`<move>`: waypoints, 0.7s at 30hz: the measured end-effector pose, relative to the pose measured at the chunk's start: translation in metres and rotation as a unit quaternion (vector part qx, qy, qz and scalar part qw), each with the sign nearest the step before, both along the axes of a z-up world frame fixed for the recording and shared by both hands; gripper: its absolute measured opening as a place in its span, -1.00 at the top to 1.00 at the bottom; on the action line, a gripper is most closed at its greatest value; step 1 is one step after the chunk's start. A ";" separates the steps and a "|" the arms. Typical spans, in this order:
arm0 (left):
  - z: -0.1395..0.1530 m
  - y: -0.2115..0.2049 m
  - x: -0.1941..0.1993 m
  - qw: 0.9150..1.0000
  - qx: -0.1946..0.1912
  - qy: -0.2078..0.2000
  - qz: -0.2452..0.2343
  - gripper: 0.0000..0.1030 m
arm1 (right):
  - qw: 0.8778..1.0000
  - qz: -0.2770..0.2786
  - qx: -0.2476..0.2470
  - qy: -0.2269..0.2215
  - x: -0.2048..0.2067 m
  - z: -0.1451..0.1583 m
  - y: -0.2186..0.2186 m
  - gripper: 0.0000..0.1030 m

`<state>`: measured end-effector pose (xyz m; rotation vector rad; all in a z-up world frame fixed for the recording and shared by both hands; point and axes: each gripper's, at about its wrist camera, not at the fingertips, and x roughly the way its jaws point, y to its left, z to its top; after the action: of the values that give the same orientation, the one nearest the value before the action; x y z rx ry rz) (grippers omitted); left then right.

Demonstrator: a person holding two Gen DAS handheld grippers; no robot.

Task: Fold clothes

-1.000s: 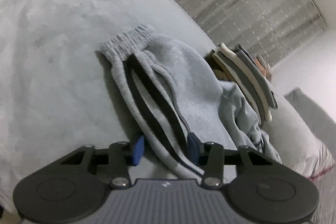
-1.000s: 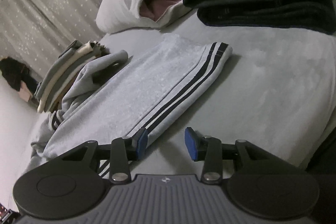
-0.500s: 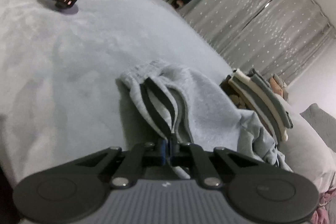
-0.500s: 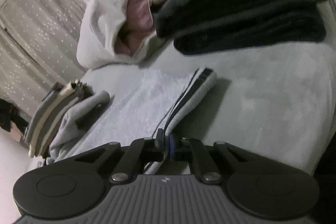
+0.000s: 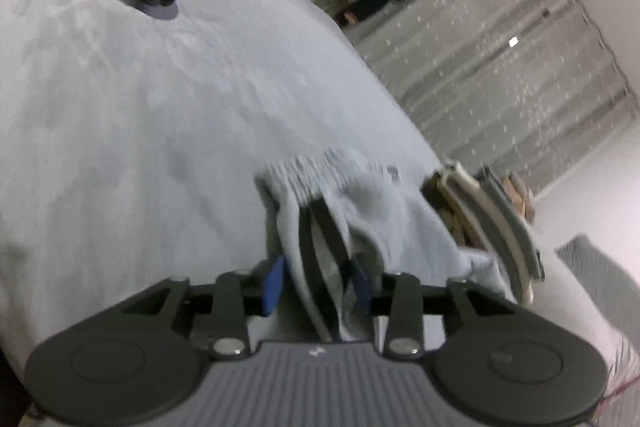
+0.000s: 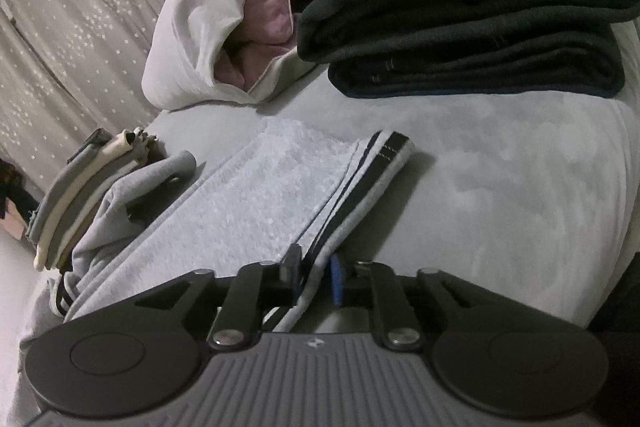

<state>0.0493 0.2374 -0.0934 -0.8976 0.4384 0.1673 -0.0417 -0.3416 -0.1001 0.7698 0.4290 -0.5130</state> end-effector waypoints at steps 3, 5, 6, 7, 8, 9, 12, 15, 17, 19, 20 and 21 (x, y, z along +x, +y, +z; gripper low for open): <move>-0.008 0.011 0.020 0.999 -0.033 -0.002 0.006 0.20 | 1.000 0.002 -0.006 0.001 0.004 -0.001 0.001 0.54; -0.011 0.010 0.029 0.999 -0.041 -0.009 0.009 0.29 | 1.000 0.003 -0.013 0.004 0.008 -0.001 0.001 0.53; -0.012 0.008 0.032 0.999 -0.038 -0.011 0.011 0.59 | 1.000 0.004 -0.016 0.007 0.009 0.000 0.002 0.53; -0.011 0.004 0.032 1.000 -0.026 -0.010 0.012 0.79 | 1.000 0.005 -0.020 0.010 0.011 0.001 0.002 0.53; -0.009 0.000 0.031 1.000 -0.011 -0.009 0.015 0.81 | 1.000 0.006 -0.024 0.013 0.012 0.001 0.003 0.66; -0.005 -0.003 0.028 1.000 0.007 -0.006 0.022 0.85 | 0.999 0.007 -0.030 0.019 0.013 0.003 0.004 0.77; 0.008 -0.007 0.015 0.998 0.039 -0.003 0.043 0.87 | 0.999 0.005 -0.046 0.025 0.011 0.009 0.009 0.89; 0.016 0.002 -0.002 0.998 0.044 -0.005 0.052 0.87 | 0.998 0.001 -0.063 0.026 0.006 0.018 0.017 0.90; 0.014 0.005 -0.009 0.997 0.046 0.004 0.055 0.87 | 0.997 0.000 -0.073 0.028 0.002 0.021 0.022 0.91; 0.006 0.007 -0.011 0.997 0.053 0.022 0.053 0.86 | 0.997 -0.004 -0.069 0.036 -0.002 0.015 0.024 0.91; 0.001 0.008 -0.010 0.997 0.055 0.033 0.050 0.86 | 0.997 -0.007 -0.067 0.039 -0.004 0.012 0.025 0.91; -0.004 0.009 -0.008 0.996 0.060 0.039 0.047 0.85 | 0.997 -0.007 -0.062 0.047 -0.004 0.004 0.025 0.91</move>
<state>0.0408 0.2459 -0.0972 -0.7959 0.4540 0.3123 -0.0459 -0.3169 -0.0957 0.6303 0.4751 -0.5854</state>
